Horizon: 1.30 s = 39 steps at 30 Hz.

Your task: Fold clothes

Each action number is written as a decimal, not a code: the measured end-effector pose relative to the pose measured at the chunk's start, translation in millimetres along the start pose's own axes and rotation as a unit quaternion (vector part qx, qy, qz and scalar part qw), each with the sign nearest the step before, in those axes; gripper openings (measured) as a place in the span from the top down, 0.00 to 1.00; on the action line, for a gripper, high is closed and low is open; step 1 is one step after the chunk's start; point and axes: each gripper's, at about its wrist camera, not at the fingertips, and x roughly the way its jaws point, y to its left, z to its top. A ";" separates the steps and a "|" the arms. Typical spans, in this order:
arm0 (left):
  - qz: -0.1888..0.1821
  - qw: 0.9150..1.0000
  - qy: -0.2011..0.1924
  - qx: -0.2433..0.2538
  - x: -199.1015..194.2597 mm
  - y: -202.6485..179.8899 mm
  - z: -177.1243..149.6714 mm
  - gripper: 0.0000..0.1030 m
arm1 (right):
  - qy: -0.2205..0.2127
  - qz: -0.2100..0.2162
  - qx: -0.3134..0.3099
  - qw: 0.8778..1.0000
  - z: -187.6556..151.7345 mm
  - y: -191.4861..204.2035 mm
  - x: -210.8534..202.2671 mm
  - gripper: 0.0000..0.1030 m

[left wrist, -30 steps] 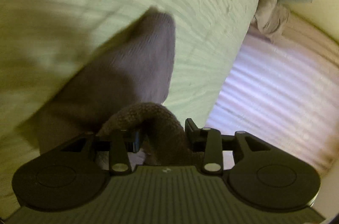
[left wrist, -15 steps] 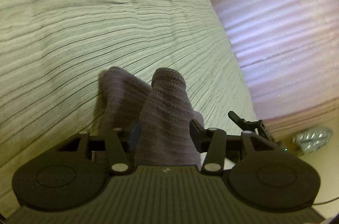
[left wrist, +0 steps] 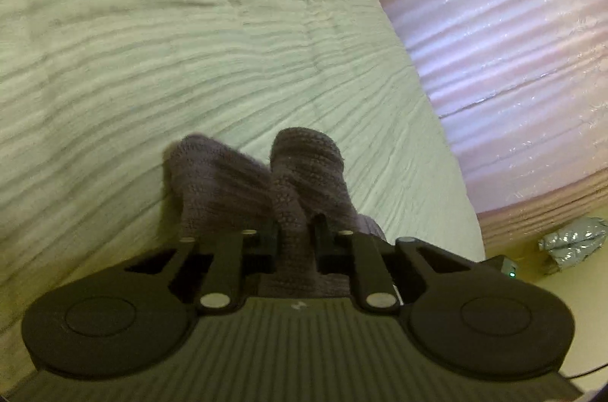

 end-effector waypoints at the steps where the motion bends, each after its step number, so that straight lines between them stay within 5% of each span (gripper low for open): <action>1: 0.000 1.000 -0.006 0.001 -2.2 0.2 1.3 0.88 | -0.008 -0.005 -0.014 1.000 2.7 7.5 -0.6 0.82; 6: 0.002 1.000 -0.031 0.001 -10.2 3.4 8.0 0.88 | -0.062 -0.013 -0.063 0.996 19.8 46.7 -17.6 0.84; 10: 0.029 0.999 -0.006 -0.044 13.5 32.2 6.9 0.88 | -0.024 -0.101 -0.091 0.990 21.8 56.8 13.5 0.84; 15: 0.013 0.996 0.000 -0.090 17.9 50.7 11.0 0.86 | -0.033 -0.136 -0.028 0.990 11.7 41.7 42.6 0.83; 17: 0.009 0.997 0.010 -0.074 15.2 43.6 15.6 0.79 | -0.033 -0.127 -0.017 0.991 10.4 45.6 40.8 0.69; 19: 0.012 0.999 0.010 -0.048 16.1 32.9 23.1 0.69 | -0.021 -0.109 -0.006 0.994 12.6 45.9 34.7 0.42; 21: 0.012 1.000 0.002 -0.025 18.2 25.9 31.3 0.66 | -0.024 -0.099 -0.003 0.995 17.7 45.9 25.9 0.42; 23: -0.003 1.000 0.001 -0.020 25.5 26.1 39.7 0.71 | -0.030 -0.103 -0.002 0.994 24.5 48.9 26.9 0.43; 24: -0.005 1.000 0.002 -0.014 29.6 26.2 41.9 0.81 | -0.030 -0.101 -0.002 0.994 26.5 49.7 25.6 0.47; 25: 0.005 1.000 0.001 -0.002 33.2 27.4 42.4 0.85 | -0.029 -0.102 -0.003 0.994 28.1 50.7 24.6 0.78; 26: 0.020 1.000 0.001 0.012 36.7 29.5 42.1 0.85 | -0.021 -0.115 -0.014 0.993 27.7 52.3 26.1 0.84; 30: 0.046 0.999 0.007 0.007 44.1 52.2 32.4 0.83 | -0.018 -0.175 -0.045 0.983 26.1 56.2 45.8 0.83; 32: 0.040 0.999 0.009 -0.011 41.6 56.5 32.7 0.78 | -0.019 -0.189 -0.051 0.981 24.5 62.1 52.1 0.73; 34: 0.040 0.999 0.010 -0.019 36.4 53.0 34.3 0.72 | -0.027 -0.206 -0.072 0.976 21.1 71.1 45.9 0.48; 39: 0.024 0.999 0.018 -0.034 -3.9 38.4 14.3 0.71 | -0.058 -0.218 -0.104 0.969 -12.5 93.5 -3.6 0.46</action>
